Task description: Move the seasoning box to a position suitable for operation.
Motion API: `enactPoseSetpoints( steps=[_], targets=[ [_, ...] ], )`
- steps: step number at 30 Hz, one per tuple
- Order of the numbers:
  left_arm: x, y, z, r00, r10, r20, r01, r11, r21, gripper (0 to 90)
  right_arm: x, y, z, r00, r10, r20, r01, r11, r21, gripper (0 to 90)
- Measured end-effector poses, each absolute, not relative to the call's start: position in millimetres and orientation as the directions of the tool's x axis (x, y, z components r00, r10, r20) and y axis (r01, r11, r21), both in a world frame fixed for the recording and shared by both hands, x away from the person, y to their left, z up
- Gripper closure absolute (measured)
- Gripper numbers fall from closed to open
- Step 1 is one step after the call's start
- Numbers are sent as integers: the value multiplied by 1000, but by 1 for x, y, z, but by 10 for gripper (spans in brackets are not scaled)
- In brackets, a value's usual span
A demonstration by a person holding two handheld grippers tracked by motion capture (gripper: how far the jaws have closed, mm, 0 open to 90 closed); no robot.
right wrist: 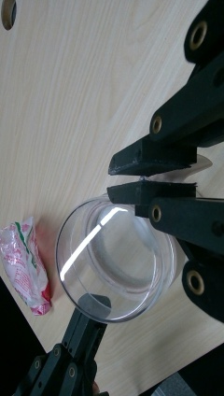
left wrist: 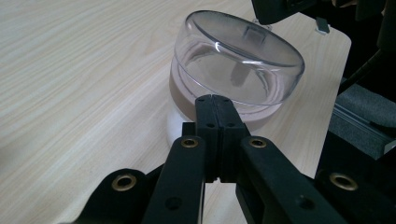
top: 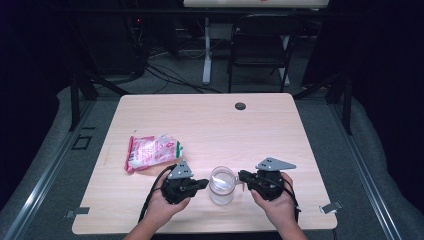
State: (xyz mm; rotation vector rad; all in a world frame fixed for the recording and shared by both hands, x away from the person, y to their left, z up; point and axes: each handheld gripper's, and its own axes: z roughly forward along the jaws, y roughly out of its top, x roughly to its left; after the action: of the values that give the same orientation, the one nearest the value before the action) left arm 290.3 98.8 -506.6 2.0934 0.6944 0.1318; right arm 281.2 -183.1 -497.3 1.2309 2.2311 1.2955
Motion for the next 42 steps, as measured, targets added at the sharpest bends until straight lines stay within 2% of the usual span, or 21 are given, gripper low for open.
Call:
enactPoseSetpoints(
  steps=[26,39,42],
  targets=[
    [292,98,-512,837,522,-163,436,-458,775,900,281,-185,-499,-595,783,182,533,214,819,841],
    [291,99,-501,841,507,-191,426,-402,811,900,281,-184,-500,-592,786,176,530,215,821,842],
    [289,95,-497,852,497,-168,404,-418,814,900,280,-184,-500,-588,790,170,527,215,822,835]
  ],
)
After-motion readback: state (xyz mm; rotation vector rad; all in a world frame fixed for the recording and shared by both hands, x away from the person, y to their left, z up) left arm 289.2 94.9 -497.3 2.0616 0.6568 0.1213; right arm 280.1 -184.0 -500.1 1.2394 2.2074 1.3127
